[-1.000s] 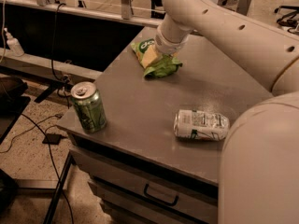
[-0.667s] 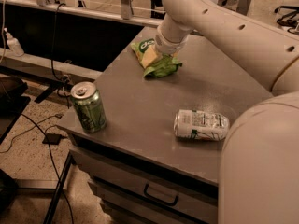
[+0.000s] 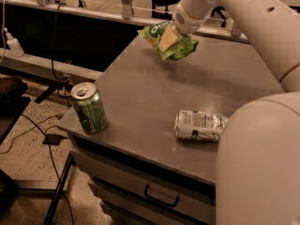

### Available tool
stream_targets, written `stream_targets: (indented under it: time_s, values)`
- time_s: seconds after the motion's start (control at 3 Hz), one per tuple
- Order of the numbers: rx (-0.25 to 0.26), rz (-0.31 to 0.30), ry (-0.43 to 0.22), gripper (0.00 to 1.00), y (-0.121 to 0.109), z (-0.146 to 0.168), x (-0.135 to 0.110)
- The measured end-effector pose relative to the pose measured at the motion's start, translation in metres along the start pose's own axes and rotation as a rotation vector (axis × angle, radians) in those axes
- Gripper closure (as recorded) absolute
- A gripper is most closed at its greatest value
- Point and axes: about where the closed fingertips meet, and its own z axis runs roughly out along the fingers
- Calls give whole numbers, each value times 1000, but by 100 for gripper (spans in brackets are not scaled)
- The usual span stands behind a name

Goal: Move green rice chip bag near green can

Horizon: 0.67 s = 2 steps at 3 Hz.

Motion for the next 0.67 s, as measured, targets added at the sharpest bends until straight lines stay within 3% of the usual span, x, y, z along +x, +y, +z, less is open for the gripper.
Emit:
stream_targets:
  time_s: [0.33, 0.67]
  values:
    - [60, -72, 71, 100, -12, -30, -1]
    - [74, -70, 101, 100, -16, -32, 3]
